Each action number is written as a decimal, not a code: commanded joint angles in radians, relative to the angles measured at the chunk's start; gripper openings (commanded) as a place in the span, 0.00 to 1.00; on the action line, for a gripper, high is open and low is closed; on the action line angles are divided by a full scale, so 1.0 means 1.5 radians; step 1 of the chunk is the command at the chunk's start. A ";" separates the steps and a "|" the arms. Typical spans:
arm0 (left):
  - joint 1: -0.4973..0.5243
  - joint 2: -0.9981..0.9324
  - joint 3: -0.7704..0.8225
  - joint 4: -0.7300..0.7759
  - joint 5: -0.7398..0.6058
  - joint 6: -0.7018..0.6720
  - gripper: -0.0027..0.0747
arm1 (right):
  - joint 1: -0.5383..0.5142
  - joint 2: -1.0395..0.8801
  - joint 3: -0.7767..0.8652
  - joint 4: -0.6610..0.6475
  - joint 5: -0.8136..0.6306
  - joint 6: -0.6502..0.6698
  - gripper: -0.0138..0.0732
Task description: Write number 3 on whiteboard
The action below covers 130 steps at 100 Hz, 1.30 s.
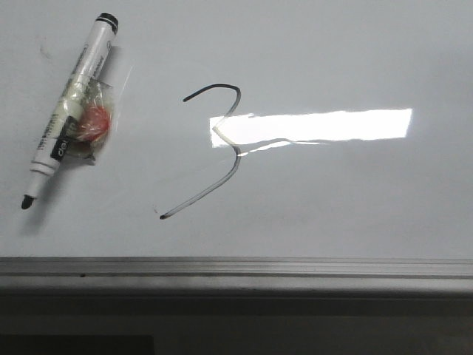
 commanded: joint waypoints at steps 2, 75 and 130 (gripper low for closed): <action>0.050 0.008 0.016 0.056 -0.053 -0.001 0.01 | -0.003 0.006 -0.016 -0.006 -0.053 -0.005 0.08; 0.589 -0.123 0.179 0.011 0.112 -0.007 0.01 | -0.003 0.006 -0.016 -0.006 -0.051 -0.005 0.08; 0.598 -0.125 0.179 0.013 0.114 -0.007 0.01 | -0.003 0.006 -0.016 -0.006 -0.050 -0.005 0.08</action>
